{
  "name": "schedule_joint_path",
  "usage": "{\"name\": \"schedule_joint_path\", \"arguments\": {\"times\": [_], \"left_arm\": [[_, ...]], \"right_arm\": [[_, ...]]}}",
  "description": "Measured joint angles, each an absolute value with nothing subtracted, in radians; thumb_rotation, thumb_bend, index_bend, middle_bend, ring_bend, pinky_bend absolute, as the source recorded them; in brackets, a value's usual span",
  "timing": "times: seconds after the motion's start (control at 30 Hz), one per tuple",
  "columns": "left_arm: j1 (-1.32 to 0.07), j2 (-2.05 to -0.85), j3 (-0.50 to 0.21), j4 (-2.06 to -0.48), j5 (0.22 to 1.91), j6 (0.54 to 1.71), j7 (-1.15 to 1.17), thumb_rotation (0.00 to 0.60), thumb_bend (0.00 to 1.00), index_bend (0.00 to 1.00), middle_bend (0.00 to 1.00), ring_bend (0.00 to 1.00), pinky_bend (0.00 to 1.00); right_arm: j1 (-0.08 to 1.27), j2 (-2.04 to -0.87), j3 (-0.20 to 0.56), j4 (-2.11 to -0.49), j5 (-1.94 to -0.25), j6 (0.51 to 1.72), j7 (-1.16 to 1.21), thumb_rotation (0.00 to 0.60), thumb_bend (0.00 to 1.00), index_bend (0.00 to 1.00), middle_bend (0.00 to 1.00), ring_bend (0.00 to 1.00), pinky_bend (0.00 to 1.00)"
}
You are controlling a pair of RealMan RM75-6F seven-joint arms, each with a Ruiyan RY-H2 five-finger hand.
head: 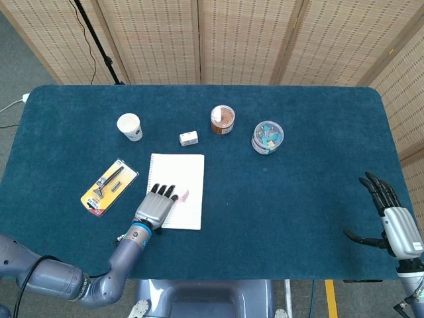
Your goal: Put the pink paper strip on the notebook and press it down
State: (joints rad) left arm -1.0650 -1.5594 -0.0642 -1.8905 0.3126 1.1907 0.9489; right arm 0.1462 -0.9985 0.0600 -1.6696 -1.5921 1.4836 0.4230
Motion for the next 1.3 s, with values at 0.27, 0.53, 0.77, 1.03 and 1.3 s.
{"name": "schedule_joint_path", "arguments": {"times": [0.27,0.53,0.77,1.03,1.3], "left_arm": [[-1.067,-1.561,-0.061,-1.910,0.319,1.193,0.953,0.600,0.00,0.21,0.00,0.00,0.00],[-1.077,-1.569,-0.059,-1.932,0.294,1.213,0.977,0.600,0.00,0.21,0.00,0.00,0.00],[-1.076,-1.565,-0.064,-1.912,0.278,1.211,0.972,0.600,0.00,0.21,0.00,0.00,0.00],[-1.073,-1.557,-0.066,-1.902,0.287,1.192,0.959,0.600,0.00,0.21,0.00,0.00,0.00],[-1.068,-1.524,-0.074,-1.949,0.315,1.204,0.942,0.600,0.00,0.21,0.00,0.00,0.00]], "right_arm": [[0.145,-0.997,0.061,-1.672,-1.591,1.485,0.424,0.600,0.00,0.01,0.00,0.00,0.00],[0.144,-0.994,0.062,-1.671,-1.589,1.486,0.431,0.600,0.00,0.01,0.00,0.00,0.00],[0.144,-0.993,0.062,-1.672,-1.590,1.487,0.432,0.600,0.00,0.01,0.00,0.00,0.00],[0.143,-0.994,0.061,-1.673,-1.590,1.487,0.430,0.600,0.00,0.01,0.00,0.00,0.00],[0.143,-0.993,0.061,-1.673,-1.592,1.488,0.435,0.600,0.00,0.01,0.00,0.00,0.00]]}}
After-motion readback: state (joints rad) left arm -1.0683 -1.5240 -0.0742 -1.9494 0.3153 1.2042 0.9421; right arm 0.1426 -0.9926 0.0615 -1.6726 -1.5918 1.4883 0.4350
